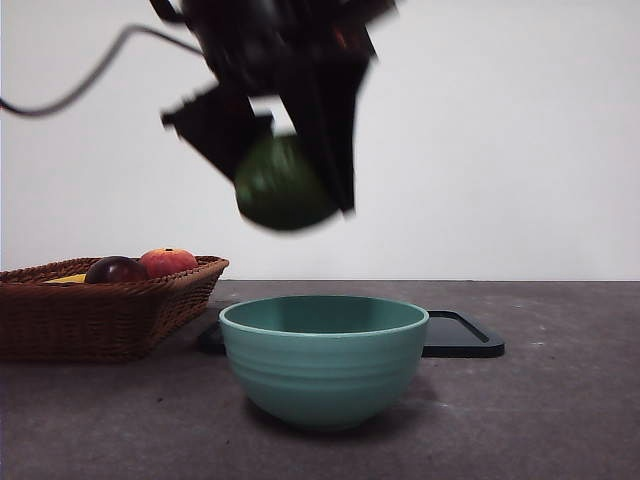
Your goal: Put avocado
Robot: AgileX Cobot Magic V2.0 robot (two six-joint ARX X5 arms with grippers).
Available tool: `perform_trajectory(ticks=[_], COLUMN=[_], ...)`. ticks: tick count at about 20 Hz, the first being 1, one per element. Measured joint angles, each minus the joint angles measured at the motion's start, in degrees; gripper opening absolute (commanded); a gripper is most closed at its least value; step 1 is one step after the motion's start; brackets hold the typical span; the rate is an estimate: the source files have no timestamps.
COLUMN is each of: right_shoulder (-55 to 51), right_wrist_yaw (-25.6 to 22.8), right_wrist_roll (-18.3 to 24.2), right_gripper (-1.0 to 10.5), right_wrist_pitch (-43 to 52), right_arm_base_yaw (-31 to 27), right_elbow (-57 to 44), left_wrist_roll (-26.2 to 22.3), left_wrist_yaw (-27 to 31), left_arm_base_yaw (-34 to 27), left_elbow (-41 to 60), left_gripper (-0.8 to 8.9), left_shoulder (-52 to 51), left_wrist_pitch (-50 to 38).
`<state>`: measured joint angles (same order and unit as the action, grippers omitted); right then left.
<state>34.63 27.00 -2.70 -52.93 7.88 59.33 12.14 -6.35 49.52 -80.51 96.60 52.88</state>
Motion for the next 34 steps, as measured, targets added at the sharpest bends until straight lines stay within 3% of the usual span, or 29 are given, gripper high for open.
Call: perform_trajectory(ticks=[9,22,23,26,29,32,34], right_shoulder=[0.0,0.0,0.0,0.0,0.0,0.0,0.0], right_wrist_yaw=[0.0,0.0,0.0,0.0,0.0,0.0,0.0], right_wrist_roll=[0.0,0.0,0.0,0.0,0.0,0.0,0.0], right_gripper=[5.6,5.6,5.6,5.6,5.6,5.6,5.6], right_wrist_pitch=[0.0,0.0,0.0,0.0,0.0,0.0,0.0], right_arm_base_yaw=[0.0,0.0,0.0,0.0,0.0,0.0,0.0], right_elbow=[0.0,0.0,0.0,0.0,0.0,0.0,0.0], left_wrist_roll=[-1.2,-4.9,-5.0,-5.2,-5.2,-5.4,-5.7], left_wrist_yaw=[0.0,0.0,0.0,0.0,0.1,0.0,0.0], left_arm_base_yaw=[1.1,1.1,1.1,1.1,1.1,1.2,1.2], left_elbow=[0.0,0.0,0.0,0.0,-0.6,-4.6,-7.1], left_gripper=[1.46,1.57,1.94,4.26,4.48,5.63,5.62], left_shoulder=[10.1,14.1,14.1,14.1,14.1,14.1,13.7], left_wrist_pitch=[-4.3,-4.7,-4.7,-4.6,-3.0,0.7,2.9])
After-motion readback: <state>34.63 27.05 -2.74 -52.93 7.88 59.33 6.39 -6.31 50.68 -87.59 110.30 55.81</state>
